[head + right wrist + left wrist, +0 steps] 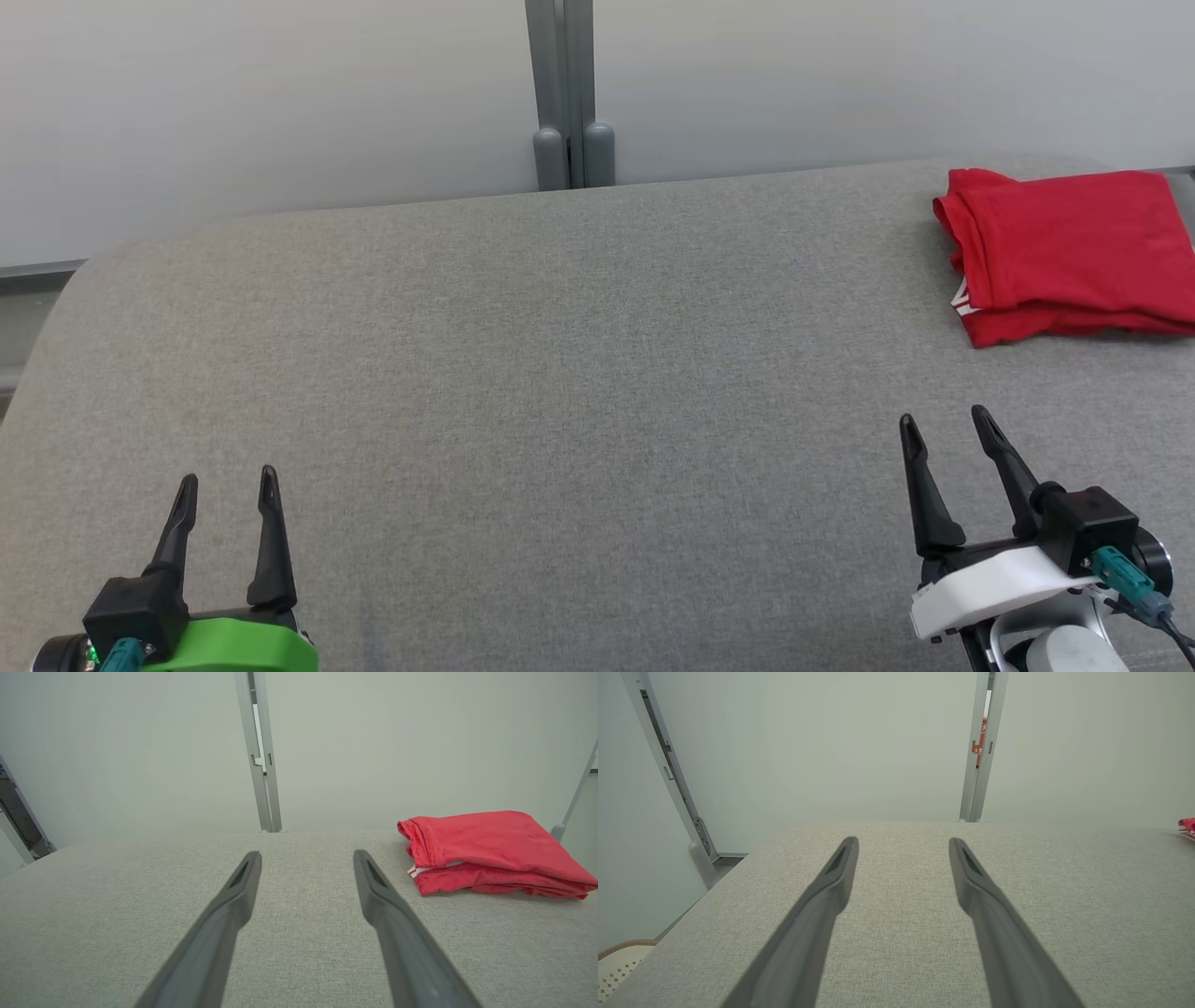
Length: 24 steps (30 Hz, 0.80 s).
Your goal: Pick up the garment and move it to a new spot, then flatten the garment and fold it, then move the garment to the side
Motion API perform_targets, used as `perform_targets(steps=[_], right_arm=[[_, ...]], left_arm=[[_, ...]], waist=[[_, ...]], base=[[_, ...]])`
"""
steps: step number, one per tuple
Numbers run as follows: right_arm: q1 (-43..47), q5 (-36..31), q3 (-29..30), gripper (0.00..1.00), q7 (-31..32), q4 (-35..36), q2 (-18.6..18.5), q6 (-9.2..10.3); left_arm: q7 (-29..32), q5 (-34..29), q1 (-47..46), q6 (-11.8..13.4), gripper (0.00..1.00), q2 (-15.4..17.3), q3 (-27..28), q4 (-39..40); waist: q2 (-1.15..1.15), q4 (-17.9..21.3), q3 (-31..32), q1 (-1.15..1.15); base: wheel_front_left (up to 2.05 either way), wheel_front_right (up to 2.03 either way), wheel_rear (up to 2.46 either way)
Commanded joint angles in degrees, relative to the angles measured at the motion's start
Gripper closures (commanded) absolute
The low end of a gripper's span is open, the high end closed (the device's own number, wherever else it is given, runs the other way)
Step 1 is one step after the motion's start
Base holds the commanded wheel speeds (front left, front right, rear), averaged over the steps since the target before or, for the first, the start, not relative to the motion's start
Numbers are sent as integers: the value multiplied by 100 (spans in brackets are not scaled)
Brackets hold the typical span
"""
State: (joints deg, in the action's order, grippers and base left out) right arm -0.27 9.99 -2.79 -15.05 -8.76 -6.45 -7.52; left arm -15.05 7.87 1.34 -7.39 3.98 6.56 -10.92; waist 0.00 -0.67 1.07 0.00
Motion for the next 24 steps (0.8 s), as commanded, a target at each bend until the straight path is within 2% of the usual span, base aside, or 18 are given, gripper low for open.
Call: perform_targets(steps=[1,24], right_arm=[[57,-31,27,0,-13,32,4,7],[91,2,80,0,-14,6,68,7]], left_arm=[[-13,27,50,-11,0,-14,18,-13],[-13,127,60,-15,0,6,-6,-103]], waist=[[0,-2,0,0],[0,-22,42,0]], base=[[0,0,0],[0,0,0]])
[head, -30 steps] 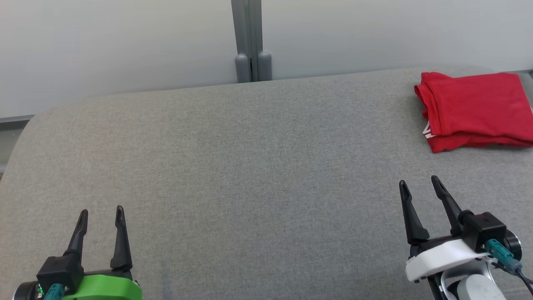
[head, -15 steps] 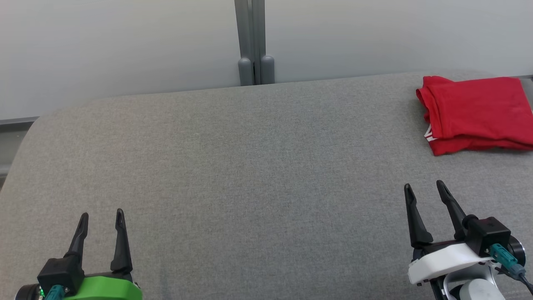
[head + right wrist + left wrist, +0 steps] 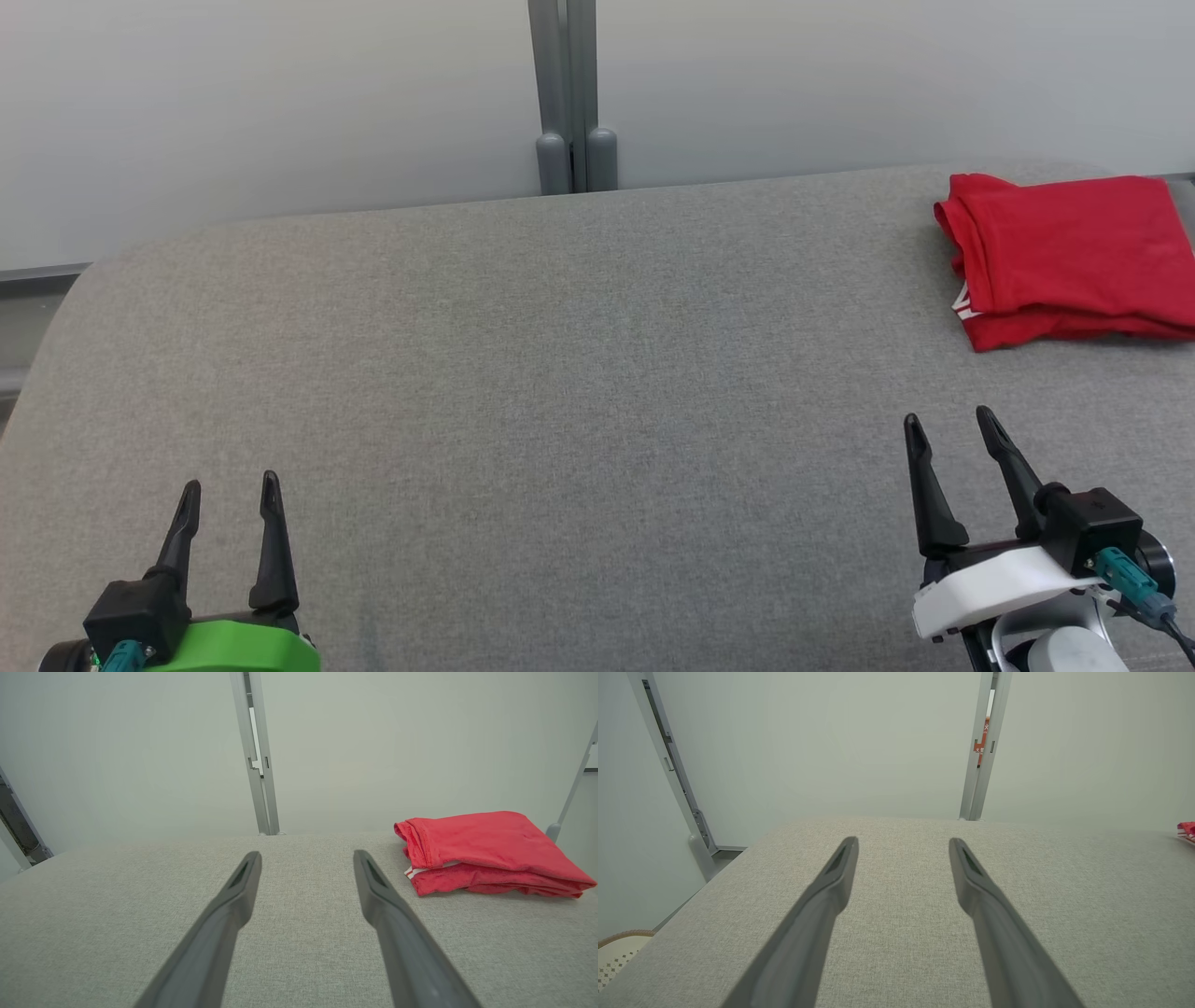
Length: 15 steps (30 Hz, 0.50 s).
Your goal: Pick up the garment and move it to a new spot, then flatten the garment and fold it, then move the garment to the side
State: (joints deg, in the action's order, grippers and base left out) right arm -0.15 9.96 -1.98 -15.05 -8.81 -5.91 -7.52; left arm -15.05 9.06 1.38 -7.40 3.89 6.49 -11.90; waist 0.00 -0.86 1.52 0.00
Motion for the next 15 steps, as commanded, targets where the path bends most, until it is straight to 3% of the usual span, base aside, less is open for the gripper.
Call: perform_targets(steps=[1,10,11,15], right_arm=[[80,4,-3,0,-14,11,14,7],[86,5,-26,0,-14,0,29,7],[15,2,-26,100,0,-3,17,0],[85,25,-46,100,12,-174,40,-1]], left_arm=[[-13,13,57,-14,0,14,-1,-1],[-13,2,65,-15,0,38,-2,52],[0,35,0,0,100,13,-3,40],[45,77,25,0,100,-35,-15,-157]], waist=[[0,-5,-4,0],[0,-24,-21,0],[0,-24,-21,0],[0,-24,-22,0]], base=[[0,0,0],[0,0,0],[0,0,0],[0,0,0]])
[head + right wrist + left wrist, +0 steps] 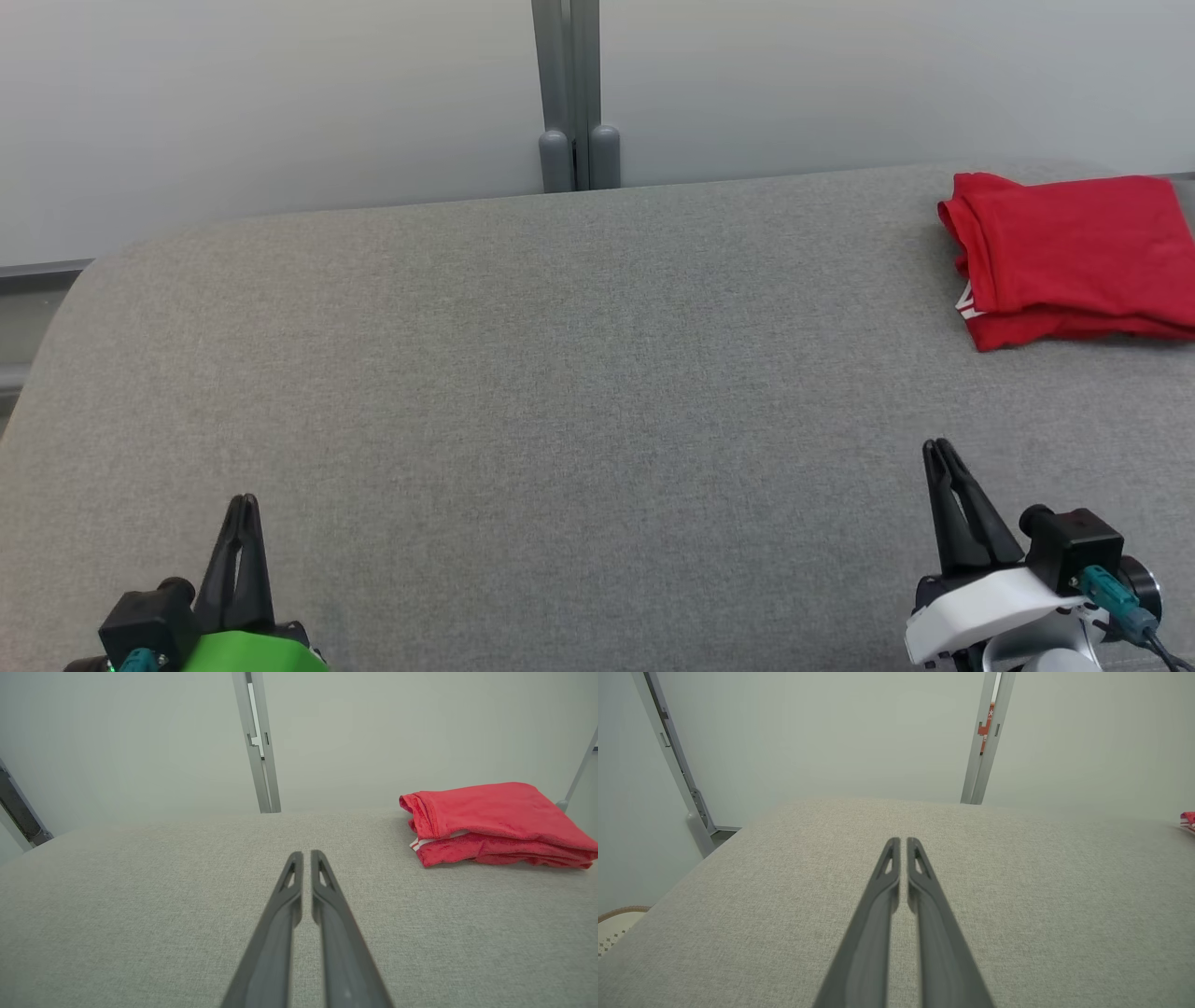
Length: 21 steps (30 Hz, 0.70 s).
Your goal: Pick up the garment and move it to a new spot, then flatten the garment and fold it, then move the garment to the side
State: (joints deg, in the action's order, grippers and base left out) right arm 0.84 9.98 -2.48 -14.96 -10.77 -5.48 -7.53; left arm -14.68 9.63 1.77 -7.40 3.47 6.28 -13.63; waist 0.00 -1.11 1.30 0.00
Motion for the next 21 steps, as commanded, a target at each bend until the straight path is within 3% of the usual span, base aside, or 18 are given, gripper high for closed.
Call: perform_targets(steps=[1,21], right_arm=[[16,39,-2,100,8,-30,7,0],[-183,2162,188,100,518,-96,38,1]], left_arm=[[16,37,-4,0,100,-12,3,-40],[554,2129,-224,-2,100,-20,14,-30]], waist=[[0,0,0,0],[0,18,-24,0]], base=[[0,0,0],[0,0,0]])
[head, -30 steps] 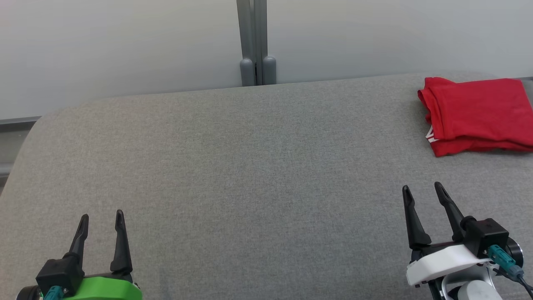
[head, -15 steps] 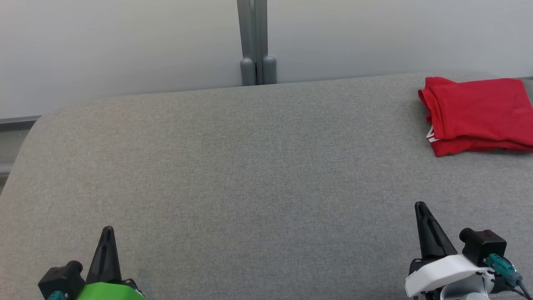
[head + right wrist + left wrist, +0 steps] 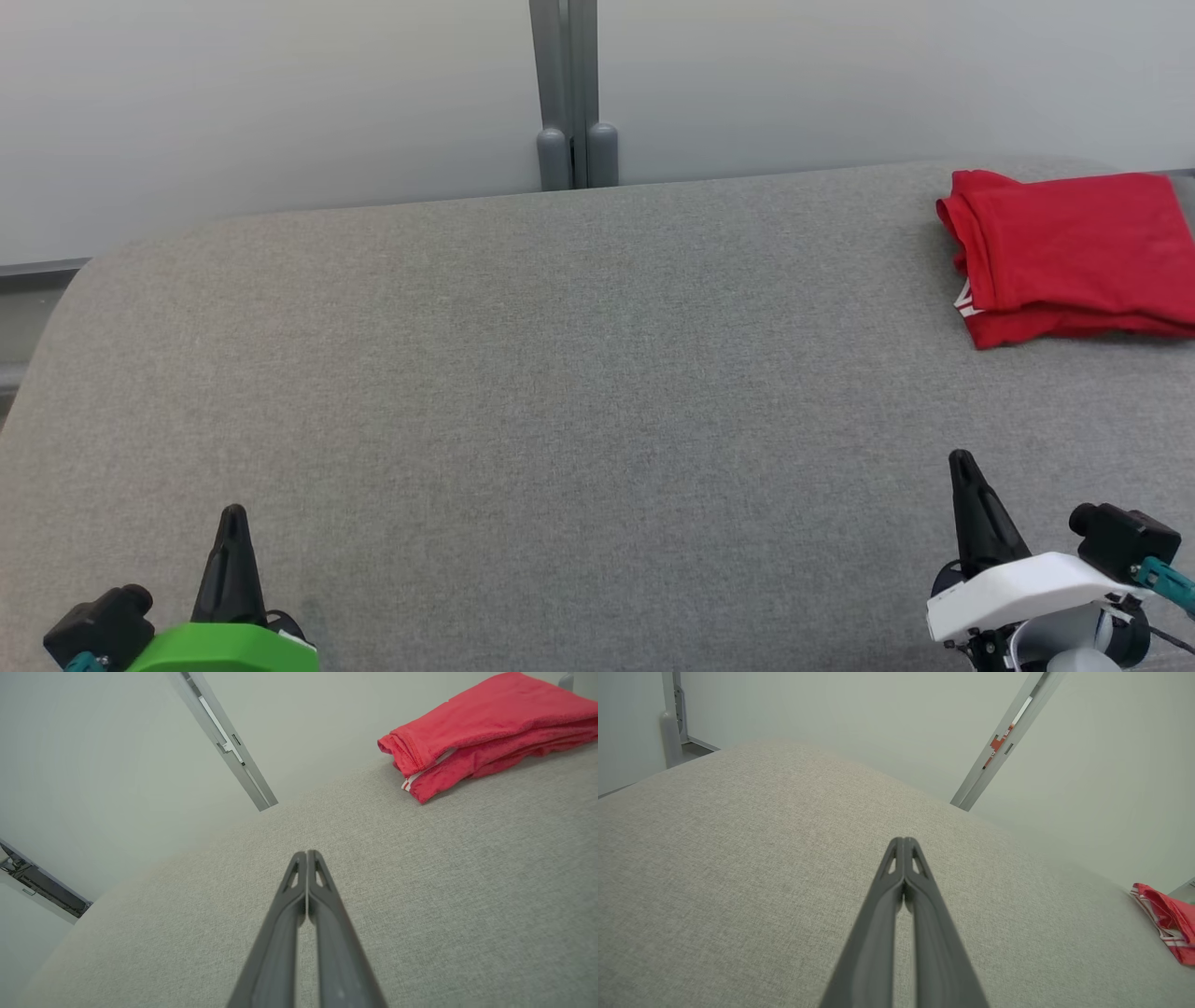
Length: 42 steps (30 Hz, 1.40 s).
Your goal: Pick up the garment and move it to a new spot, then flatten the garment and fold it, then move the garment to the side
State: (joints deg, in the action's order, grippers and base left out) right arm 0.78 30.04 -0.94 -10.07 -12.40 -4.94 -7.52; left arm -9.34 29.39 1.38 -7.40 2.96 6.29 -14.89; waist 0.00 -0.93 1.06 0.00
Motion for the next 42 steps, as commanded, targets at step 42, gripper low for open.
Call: perform_targets(steps=[42], right_arm=[[-465,3305,363,100,838,-44,67,1]], left_arm=[[826,3306,-513,-8,100,15,23,105]], waist=[[0,37,-49,0]], base=[[0,0,0]])
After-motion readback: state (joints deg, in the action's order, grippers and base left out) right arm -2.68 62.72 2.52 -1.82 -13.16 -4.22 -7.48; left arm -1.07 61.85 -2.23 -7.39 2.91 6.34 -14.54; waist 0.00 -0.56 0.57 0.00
